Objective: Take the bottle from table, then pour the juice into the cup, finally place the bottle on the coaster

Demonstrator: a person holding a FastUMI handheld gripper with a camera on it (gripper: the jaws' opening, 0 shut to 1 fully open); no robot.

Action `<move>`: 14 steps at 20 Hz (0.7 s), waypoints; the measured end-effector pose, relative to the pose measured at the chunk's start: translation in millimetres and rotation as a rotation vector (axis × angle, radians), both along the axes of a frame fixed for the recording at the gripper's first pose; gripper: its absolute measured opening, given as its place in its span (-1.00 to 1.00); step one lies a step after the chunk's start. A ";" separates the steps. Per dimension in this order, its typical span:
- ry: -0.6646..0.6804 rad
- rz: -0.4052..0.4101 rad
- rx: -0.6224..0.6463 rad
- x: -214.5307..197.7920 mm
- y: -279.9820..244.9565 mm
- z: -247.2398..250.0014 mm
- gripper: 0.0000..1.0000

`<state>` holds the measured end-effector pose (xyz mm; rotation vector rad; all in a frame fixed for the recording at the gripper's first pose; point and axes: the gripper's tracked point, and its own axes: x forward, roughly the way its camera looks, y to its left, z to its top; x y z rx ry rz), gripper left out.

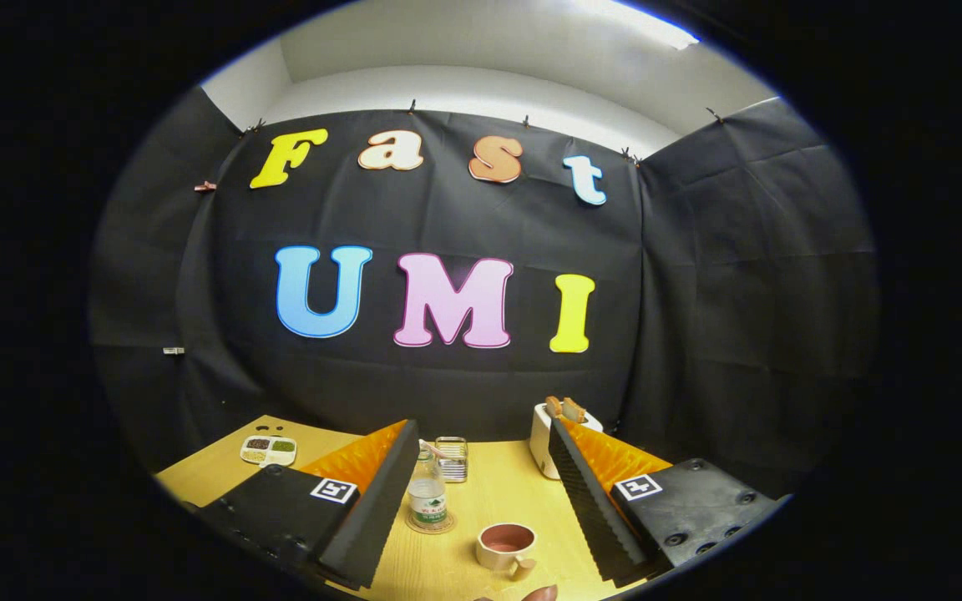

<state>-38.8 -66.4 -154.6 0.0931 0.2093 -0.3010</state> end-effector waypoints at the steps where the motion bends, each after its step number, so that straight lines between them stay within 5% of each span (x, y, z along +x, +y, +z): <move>1: -0.004 -0.002 -0.011 -0.8 -4.6 7.0 0.92; 14: -0.007 -0.051 -0.045 -17.9 -36.6 25.2 0.92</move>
